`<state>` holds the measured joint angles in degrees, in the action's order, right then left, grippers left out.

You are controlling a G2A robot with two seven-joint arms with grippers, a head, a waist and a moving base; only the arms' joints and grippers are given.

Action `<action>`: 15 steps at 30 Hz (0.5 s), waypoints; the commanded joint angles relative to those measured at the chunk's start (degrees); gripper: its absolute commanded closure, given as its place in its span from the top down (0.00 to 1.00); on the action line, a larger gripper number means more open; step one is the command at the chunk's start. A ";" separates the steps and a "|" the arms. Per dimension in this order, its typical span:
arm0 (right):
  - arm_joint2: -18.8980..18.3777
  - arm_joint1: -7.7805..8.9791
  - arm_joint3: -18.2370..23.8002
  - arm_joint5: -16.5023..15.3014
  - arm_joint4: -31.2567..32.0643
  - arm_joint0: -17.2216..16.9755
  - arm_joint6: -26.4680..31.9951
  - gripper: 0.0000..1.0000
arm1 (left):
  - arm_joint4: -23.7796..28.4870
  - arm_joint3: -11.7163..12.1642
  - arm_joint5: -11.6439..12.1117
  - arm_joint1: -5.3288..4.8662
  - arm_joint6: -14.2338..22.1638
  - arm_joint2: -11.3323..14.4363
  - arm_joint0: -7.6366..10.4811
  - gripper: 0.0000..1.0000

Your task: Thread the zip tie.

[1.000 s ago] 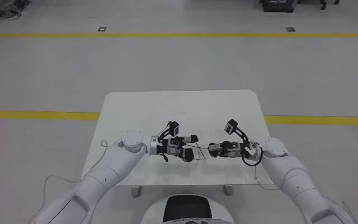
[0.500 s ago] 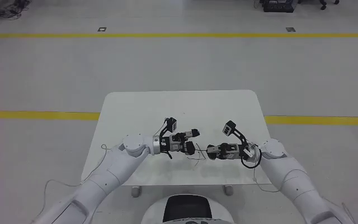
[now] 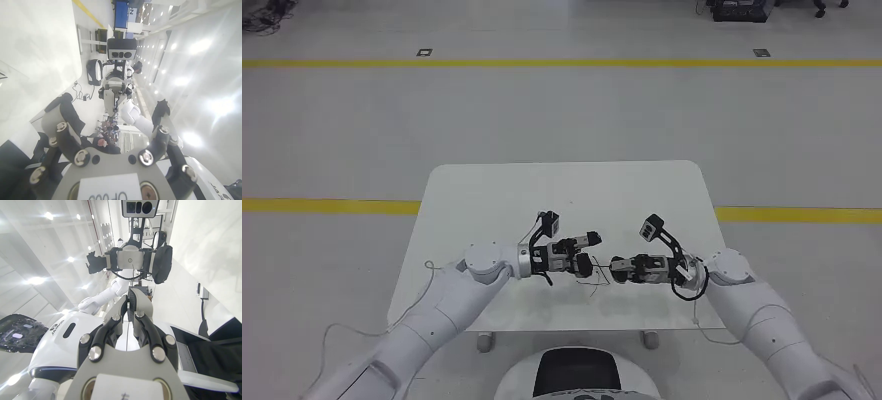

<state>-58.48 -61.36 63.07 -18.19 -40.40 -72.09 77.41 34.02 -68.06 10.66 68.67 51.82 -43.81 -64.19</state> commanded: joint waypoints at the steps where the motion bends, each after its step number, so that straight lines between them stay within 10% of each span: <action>1: 0.03 -0.02 1.00 0.39 0.53 -0.47 -1.81 0.00 | -0.40 -0.64 -0.38 -0.01 -0.71 0.22 -0.35 1.00; 15: -0.98 0.11 3.22 0.50 1.53 -1.65 -3.12 0.00 | -1.00 -1.81 -0.37 -0.60 0.25 -0.41 -1.09 0.81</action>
<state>-59.39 -61.26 66.20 -17.62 -38.91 -73.69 74.21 32.99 -69.88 10.29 68.09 52.04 -44.21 -65.26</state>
